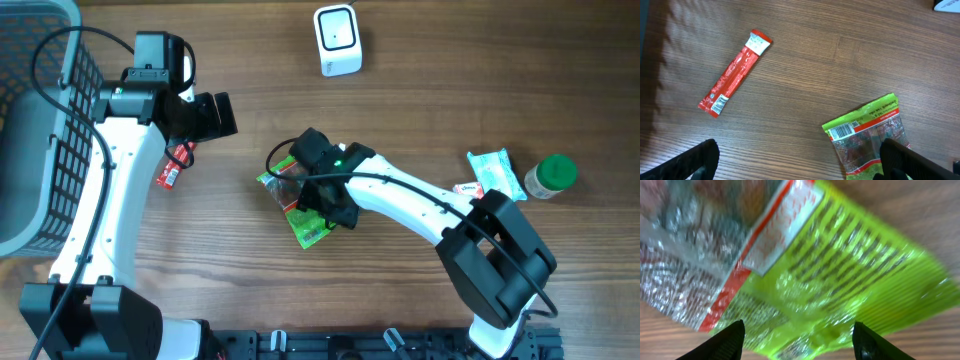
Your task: Scan the item barcode
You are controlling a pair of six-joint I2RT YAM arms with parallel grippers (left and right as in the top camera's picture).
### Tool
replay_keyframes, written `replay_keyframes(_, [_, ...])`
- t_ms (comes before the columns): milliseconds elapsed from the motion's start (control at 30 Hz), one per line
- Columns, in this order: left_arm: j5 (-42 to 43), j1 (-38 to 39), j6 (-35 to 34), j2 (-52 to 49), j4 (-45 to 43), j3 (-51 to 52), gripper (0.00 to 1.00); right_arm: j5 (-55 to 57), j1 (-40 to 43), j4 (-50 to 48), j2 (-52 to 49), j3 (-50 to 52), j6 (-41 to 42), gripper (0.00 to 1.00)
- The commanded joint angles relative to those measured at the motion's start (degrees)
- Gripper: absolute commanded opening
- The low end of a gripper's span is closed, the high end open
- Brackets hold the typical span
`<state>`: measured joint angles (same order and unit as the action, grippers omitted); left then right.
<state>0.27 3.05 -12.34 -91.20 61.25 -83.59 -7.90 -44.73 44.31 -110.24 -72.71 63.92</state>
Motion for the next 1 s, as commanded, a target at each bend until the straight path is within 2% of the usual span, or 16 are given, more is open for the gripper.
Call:
replay_keyframes(0, [0.3,0.0,-0.2,0.0,-0.1,0.0,1.00,-5.7,-0.6,2.0,1.8,-1.0,7.9,0.68])
replay_keyframes(67, [0.3,0.0,-0.2,0.0,-0.1,0.0,1.00,-5.2,-1.0,3.5,1.8,-1.0,11.0,0.70])
replay_keyframes(300, [0.3,0.0,-0.1,0.0,-0.1,0.0,1.00,-3.7,-1.3,3.8,1.8,-0.8,11.3,0.72])
replay_keyframes(367, [0.3,0.0,-0.2,0.0,-0.1,0.0,1.00,-1.2,-1.4,3.5,1.8,-0.8,11.3,0.63])
replay_keyframes(433, [0.3,0.0,-0.1,0.0,-0.1,0.0,1.00,0.4,-1.4,3.4,1.8,-0.8,11.3,0.45])
replay_keyframes(467, [0.3,0.0,-0.2,0.0,-0.1,0.0,1.00,0.7,-1.4,3.1,1.8,-0.6,11.3,0.40])
replay_keyframes(500, [0.3,0.0,-0.2,0.0,-0.1,0.0,1.00,0.8,-1.4,2.6,1.8,-0.2,11.3,0.36])
replay_keyframes(567, [0.3,0.0,-0.2,0.0,-0.1,0.0,1.00,0.6,-1.4,1.3,1.8,1.0,13.0,0.34])
replay_keyframes(700, [0.3,0.0,-0.2,0.0,-0.1,0.0,1.00,1.0,-1.6,0.8,1.8,2.7,16.0,0.17])
replay_keyframes(767, [0.3,0.0,-0.1,0.0,-0.1,0.0,1.00,2.2,-1.6,0.7,1.8,2.8,15.4,0.12])
replay_keyframes(833, [0.3,0.0,-0.2,0.0,-0.1,0.0,1.00,4.7,-1.5,1.1,1.8,2.8,11.5,0.04])
replay_keyframes(967, [0.3,0.0,-0.1,0.0,-0.1,0.0,1.00,8.4,-0.1,1.7,1.8,2.7,-2.6,0.04])
